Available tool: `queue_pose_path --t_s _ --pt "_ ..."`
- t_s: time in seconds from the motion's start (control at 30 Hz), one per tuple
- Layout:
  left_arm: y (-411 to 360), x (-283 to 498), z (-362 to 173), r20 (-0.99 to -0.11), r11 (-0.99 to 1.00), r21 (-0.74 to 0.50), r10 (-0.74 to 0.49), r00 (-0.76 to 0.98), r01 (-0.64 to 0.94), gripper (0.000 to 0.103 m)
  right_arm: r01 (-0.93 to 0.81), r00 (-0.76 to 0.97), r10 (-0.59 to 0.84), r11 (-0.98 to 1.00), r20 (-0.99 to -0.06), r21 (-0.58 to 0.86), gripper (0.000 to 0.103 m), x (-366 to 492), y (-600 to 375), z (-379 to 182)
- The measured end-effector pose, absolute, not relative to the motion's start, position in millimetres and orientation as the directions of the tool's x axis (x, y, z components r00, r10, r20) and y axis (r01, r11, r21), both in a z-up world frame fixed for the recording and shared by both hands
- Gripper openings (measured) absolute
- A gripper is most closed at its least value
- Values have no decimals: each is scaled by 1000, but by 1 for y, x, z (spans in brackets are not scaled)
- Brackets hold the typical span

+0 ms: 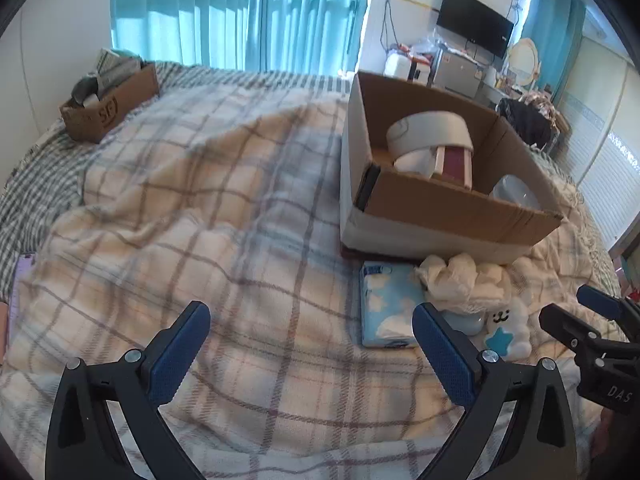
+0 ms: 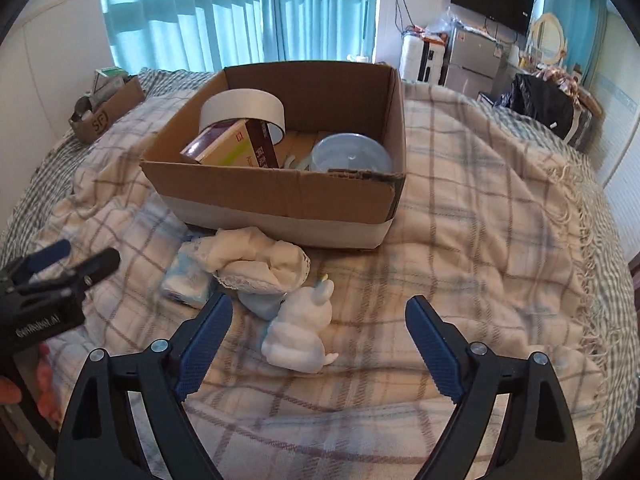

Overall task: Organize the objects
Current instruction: 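Grasp the blue tissue pack with the left gripper while the right grasps the unicorn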

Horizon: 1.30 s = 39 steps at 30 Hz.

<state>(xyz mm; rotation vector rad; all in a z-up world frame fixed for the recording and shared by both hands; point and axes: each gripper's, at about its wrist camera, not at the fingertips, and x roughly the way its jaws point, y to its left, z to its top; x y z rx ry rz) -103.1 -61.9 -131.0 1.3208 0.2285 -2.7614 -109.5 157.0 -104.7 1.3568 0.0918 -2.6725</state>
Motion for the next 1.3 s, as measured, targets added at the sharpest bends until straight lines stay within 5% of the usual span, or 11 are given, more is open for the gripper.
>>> queue_pose_path --t_s 0.5,0.6,0.73,1.17,1.23,1.3 --pt "-58 -99 -141 -791 -988 -93 -2 -612 123 103 159 -443 -25 -986 -896 -51 86 -129 147 -146" --pt "-53 -101 -142 -800 -991 -74 -8 -600 111 103 174 -417 -37 -984 -908 -40 76 -133 146 -151" --pt "-43 -105 -143 -816 -994 -73 16 -578 75 103 203 -393 -113 -979 -912 34 50 -138 150 -154" --pt "5 -150 -173 -874 -998 -59 62 -482 -20 103 170 -515 -166 -981 -841 90 38 -126 182 -120" --pt "9 -157 -178 -877 -998 -61 65 -476 -23 99 174 -501 -189 -978 -845 116 38 -131 182 -124" --pt "10 -163 -184 -883 -996 -80 86 -461 -33 77 176 -502 -201 -976 -841 128 38 -132 183 -124"
